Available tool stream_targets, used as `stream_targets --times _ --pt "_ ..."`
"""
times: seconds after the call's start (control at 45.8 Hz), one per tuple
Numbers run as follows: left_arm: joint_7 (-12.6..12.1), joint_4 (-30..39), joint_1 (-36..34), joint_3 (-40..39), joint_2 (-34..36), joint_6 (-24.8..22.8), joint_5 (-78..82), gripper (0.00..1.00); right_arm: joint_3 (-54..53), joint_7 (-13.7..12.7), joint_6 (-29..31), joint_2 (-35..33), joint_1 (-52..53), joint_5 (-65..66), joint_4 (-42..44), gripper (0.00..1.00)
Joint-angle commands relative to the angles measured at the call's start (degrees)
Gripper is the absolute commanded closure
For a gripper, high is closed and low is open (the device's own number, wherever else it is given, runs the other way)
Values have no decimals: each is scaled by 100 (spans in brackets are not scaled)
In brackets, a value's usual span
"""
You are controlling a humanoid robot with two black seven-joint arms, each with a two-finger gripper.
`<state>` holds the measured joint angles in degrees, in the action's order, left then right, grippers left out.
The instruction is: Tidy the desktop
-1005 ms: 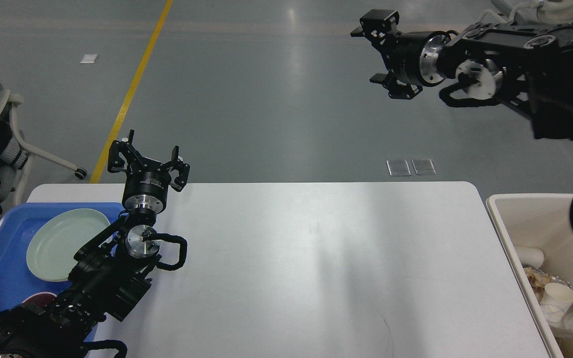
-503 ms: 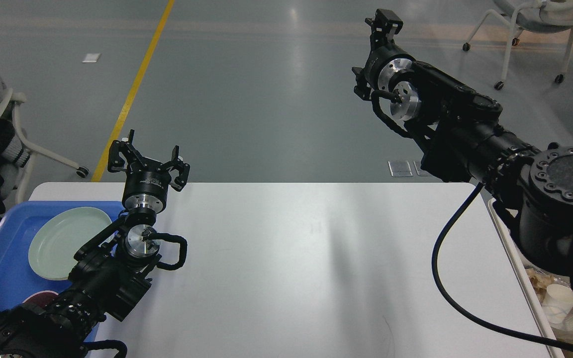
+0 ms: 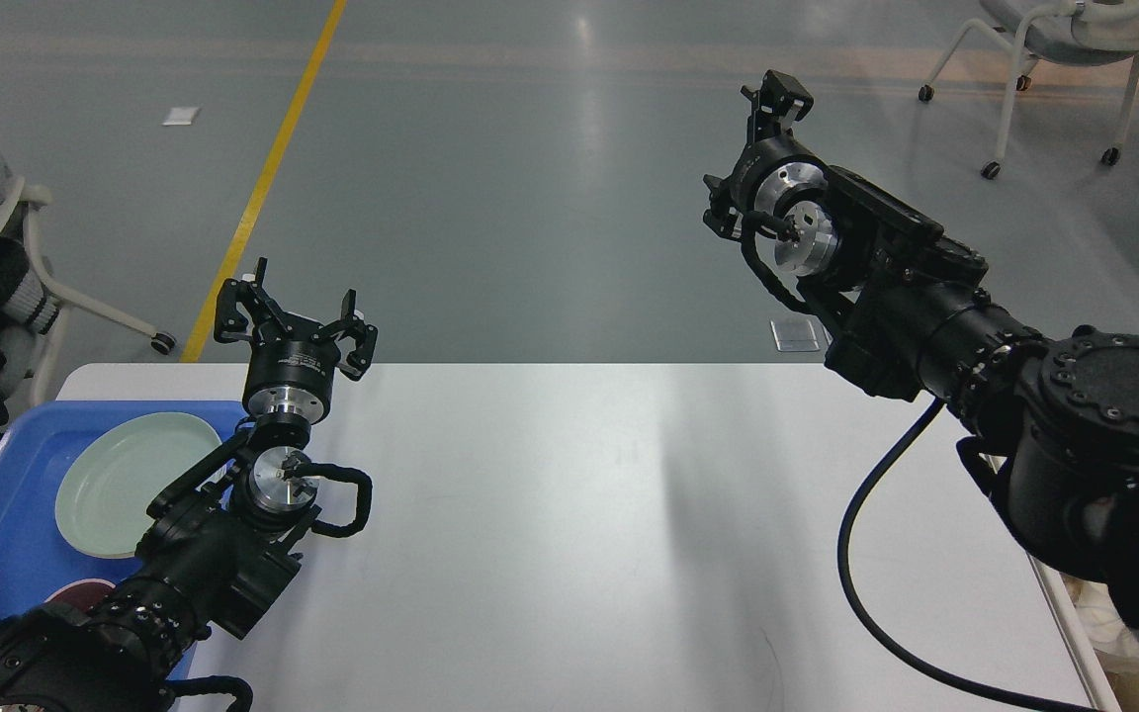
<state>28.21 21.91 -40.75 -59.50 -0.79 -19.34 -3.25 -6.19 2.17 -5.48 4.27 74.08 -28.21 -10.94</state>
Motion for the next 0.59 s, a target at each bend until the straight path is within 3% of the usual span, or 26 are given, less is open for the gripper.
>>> stream_targets --times 0.0,0.568 --pt "0 6 6 0 0 0 0 0 -14 3 38 74 -8 0 -23 0" --pt "0 6 6 0 0 0 0 0 -84 -59 -24 460 -280 -27 30 0"
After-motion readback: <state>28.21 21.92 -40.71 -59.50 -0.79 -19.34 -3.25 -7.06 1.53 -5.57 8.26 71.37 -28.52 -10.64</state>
